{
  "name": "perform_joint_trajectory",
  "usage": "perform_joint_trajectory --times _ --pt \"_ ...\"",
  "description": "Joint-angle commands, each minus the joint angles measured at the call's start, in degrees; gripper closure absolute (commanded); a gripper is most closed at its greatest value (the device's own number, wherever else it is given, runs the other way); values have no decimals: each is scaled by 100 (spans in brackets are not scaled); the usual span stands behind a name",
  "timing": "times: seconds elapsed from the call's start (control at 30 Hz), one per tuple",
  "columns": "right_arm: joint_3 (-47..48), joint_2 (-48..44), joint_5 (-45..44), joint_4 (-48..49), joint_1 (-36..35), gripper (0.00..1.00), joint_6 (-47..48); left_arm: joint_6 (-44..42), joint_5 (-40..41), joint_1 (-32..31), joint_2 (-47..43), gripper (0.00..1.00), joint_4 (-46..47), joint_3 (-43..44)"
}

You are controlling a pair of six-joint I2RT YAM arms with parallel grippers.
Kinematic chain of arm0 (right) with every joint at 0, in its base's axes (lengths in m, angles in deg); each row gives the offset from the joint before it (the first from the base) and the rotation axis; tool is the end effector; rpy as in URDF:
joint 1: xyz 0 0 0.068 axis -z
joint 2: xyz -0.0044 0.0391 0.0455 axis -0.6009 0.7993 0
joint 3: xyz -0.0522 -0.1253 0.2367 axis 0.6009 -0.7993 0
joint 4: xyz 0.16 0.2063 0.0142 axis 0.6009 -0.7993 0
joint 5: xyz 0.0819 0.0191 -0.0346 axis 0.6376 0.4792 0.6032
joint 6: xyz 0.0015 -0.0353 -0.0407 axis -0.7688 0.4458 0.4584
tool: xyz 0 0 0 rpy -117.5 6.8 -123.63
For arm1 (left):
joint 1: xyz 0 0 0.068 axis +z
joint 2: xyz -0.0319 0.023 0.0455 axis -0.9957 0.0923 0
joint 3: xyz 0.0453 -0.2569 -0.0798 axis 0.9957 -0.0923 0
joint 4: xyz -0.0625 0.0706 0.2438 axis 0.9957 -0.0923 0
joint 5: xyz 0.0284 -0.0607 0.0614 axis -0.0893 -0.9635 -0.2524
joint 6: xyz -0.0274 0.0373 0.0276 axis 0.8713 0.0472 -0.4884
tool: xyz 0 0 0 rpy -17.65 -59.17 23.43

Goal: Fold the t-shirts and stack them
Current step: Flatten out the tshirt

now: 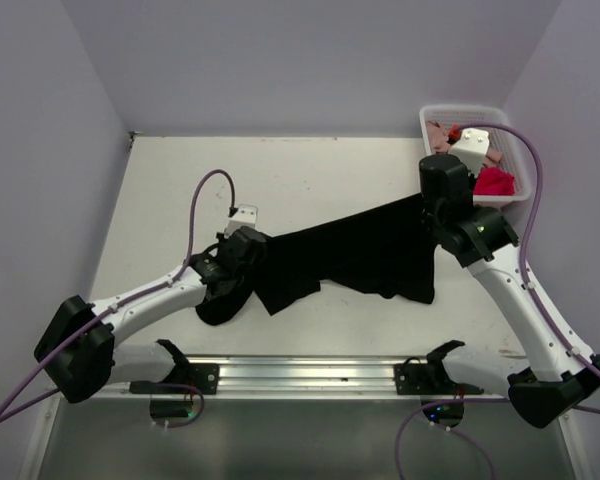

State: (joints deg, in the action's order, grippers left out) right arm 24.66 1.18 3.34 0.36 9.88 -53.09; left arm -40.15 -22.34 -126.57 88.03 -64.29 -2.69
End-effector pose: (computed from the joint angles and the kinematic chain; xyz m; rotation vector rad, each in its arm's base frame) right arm 0.2061 0.0739 0.4193 0.3731 1.8603 -0.4031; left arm 0.1929 -0.1440 0.2158 0.1017 2.2356 0.2067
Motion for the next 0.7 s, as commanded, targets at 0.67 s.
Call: perform_joint_trajectory --times 0.67 --pt "-276 16 305 174 24 100 -195 -1452 -271 750 2439 100 3171 2425"
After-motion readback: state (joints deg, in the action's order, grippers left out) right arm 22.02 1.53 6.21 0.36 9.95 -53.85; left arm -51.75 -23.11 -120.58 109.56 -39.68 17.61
